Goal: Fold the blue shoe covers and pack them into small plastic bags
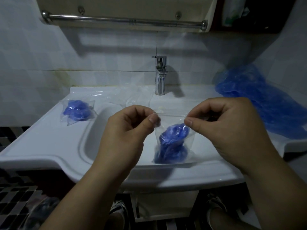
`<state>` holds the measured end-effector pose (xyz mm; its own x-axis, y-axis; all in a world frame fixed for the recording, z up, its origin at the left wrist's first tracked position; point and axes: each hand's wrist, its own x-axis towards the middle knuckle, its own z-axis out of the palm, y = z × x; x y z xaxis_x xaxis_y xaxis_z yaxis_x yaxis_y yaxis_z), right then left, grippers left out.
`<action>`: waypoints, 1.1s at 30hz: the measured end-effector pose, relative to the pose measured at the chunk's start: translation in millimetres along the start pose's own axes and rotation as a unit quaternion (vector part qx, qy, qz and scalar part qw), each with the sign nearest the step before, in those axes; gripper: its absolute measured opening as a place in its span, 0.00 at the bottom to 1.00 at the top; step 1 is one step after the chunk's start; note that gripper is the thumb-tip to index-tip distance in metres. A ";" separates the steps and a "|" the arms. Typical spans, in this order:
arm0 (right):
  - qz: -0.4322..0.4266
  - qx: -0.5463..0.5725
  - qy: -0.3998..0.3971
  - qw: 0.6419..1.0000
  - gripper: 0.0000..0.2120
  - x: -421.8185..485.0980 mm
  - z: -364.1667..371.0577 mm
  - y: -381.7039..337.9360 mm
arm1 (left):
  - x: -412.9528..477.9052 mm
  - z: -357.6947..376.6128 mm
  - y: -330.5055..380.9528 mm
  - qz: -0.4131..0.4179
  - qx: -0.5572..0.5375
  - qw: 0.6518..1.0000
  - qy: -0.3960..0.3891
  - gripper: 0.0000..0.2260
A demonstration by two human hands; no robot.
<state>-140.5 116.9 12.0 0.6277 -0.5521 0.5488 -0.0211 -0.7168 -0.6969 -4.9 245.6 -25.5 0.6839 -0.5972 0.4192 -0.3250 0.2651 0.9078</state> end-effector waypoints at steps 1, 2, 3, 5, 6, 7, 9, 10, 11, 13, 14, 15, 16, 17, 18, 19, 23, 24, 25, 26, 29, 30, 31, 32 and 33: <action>0.001 -0.001 -0.002 1.000 0.06 -0.2 0.2 -0.4 | 0.1 -0.3 -0.5 -0.002 -0.003 1.000 -0.002 0.03; 0.001 -0.004 -0.003 1.000 0.06 -0.4 0.4 -0.7 | -0.1 -0.1 -0.5 -0.005 -0.006 1.000 -0.003 0.03; 0.003 -0.006 -0.004 1.000 0.06 -0.5 0.4 -1.0 | -0.2 0.0 -0.5 -0.006 -0.005 1.000 -0.005 0.03; 0.008 -0.012 -0.007 1.000 0.06 -0.4 0.3 -0.7 | -0.3 0.4 0.1 -0.009 -0.004 1.000 -0.006 0.03; 0.009 -0.016 -0.008 1.000 0.07 -0.3 0.4 -0.2 | 0.0 0.7 -0.1 -0.009 -0.003 1.000 -0.004 0.03; 0.010 -0.021 -0.006 1.000 0.07 -0.4 0.7 0.4 | -0.1 0.3 -0.2 -0.007 -0.004 1.000 -0.002 0.03; 0.005 -0.044 0.000 0.999 0.09 -0.7 2.0 0.6 | -0.1 -0.3 -1.0 0.003 0.005 1.000 0.000 0.02; -0.003 -0.061 0.000 0.998 0.11 -1.1 3.1 -0.2 | -0.2 -0.4 -1.0 0.010 0.017 1.000 -0.002 0.02; -0.012 -0.075 -0.004 0.997 0.12 -1.5 4.6 -1.5 | -0.7 -0.2 -0.8 0.018 0.029 0.999 -0.008 0.02; -0.025 -0.096 -0.020 0.995 0.13 -2.0 8.3 -5.2 | -1.5 1.4 0.2 0.033 0.044 0.998 -0.026 0.03; -0.033 -0.110 -0.030 0.993 0.12 -2.1 10.7 -6.9 | -1.8 2.5 0.7 0.039 0.051 0.997 -0.035 0.03; -0.040 -0.120 -0.040 0.991 0.10 -2.2 13.2 -8.1 | -2.4 3.3 1.0 0.046 0.058 0.996 -0.042 0.04; -0.043 -0.125 -0.048 0.990 0.08 -2.5 15.8 -9.0 | -2.3 4.2 1.0 0.051 0.062 0.996 -0.048 0.04; -0.042 -0.125 -0.054 0.990 0.07 -2.8 18.1 -9.5 | -2.5 4.3 0.6 0.054 0.064 0.995 -0.052 0.04; -0.039 -0.125 -0.058 0.990 0.05 -3.0 19.8 -9.7 | -2.5 4.3 0.2 0.055 0.067 0.995 -0.054 0.05; -0.035 -0.125 -0.060 0.990 0.04 -3.0 21.0 -10.0 | -2.5 4.2 -0.3 0.056 0.071 0.994 -0.055 0.05; -0.031 -0.120 -0.069 0.990 0.04 -3.2 22.4 -10.5 | -2.6 4.1 0.8 0.057 0.092 0.993 -0.056 0.05; -0.031 -0.118 -0.071 0.990 0.04 -3.3 22.5 -10.6 | -2.5 4.2 1.1 0.057 0.095 0.992 -0.056 0.05; -0.031 -0.116 -0.073 0.990 0.05 -3.5 22.6 -10.6 | -2.4 4.0 0.9 0.057 0.099 0.992 -0.054 0.05; -0.031 -0.114 -0.075 0.990 0.05 -3.6 22.7 -10.5 | -2.0 4.1 0.7 0.059 0.105 0.991 -0.051 0.05; -0.032 -0.111 -0.081 0.990 0.05 -3.8 23.5 -9.7 | -2.1 4.0 -0.4 0.066 0.122 0.990 -0.041 0.05; -0.035 -0.112 -0.082 0.990 0.06 -3.9 24.0 -9.7 | -2.5 4.1 -0.3 0.068 0.126 0.989 -0.041 0.05; -0.038 -0.114 -0.083 0.989 0.06 -4.2 24.6 -9.5 | -3.0 4.3 0.1 0.071 0.134 0.988 -0.041 0.05; -0.039 -0.118 -0.084 0.989 0.06 -4.4 25.1 -9.3 | -3.2 4.6 0.4 0.075 0.144 0.986 -0.040 0.04; -0.041 -0.123 -0.084 0.988 0.06 -4.6 25.8 -8.9 | -3.1 4.8 0.1 0.079 0.152 0.984 -0.039 0.04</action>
<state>-123.1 136.8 3.8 0.7554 -0.4239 0.4997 -0.1403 -0.8495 -0.5086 -10.1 243.9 -26.8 0.5612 -0.6256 0.5419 -0.6115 0.1278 0.7808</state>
